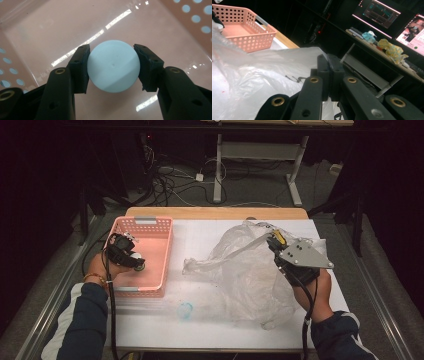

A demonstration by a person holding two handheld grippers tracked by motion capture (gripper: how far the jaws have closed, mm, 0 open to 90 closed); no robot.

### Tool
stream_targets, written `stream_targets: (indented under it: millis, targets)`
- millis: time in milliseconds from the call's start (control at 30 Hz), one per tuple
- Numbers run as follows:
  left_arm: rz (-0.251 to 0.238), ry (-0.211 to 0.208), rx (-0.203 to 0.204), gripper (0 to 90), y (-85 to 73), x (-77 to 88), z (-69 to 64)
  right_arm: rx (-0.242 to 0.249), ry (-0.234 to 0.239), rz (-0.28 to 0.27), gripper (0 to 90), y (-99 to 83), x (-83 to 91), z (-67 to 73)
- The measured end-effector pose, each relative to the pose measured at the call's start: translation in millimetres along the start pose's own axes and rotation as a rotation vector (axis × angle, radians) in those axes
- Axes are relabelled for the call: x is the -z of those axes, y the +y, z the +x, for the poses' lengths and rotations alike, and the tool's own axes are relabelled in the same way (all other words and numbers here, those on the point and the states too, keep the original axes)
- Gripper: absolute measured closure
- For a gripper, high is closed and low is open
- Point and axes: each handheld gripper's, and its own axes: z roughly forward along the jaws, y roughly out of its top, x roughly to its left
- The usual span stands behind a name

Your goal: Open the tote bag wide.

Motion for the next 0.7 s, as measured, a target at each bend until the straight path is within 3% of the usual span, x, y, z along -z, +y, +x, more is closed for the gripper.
stream_targets:
  millis: [267,367,433,533,633,700]
  targets:
    - [-0.024,-0.007,-0.029,48.7,0.5,4.3,-3.8,-0.012,0.013,0.008,90.0,1.3,-7.3,5.4]
    - [-0.075,0.013,-0.035,48.8,-0.3,11.8,-5.3,-0.019,-0.002,0.006,90.0,3.7,-8.8,4.6]
    - [-0.115,0.025,-0.036,48.8,-1.4,18.6,-5.1,-0.059,-0.027,-0.009,90.0,8.5,-10.4,-0.1]
    - [-0.193,0.01,-0.024,48.8,-3.7,34.7,-6.0,-0.081,-0.057,-0.006,90.0,11.7,-15.2,1.0]
    - [-0.281,-0.007,-0.034,48.8,-6.0,56.5,-11.6,-0.062,-0.057,0.01,90.0,13.2,-19.0,5.8]
    - [-0.323,-0.006,-0.066,48.9,-8.0,72.4,-20.3,-0.054,-0.059,0.019,90.0,15.2,-22.2,10.9]
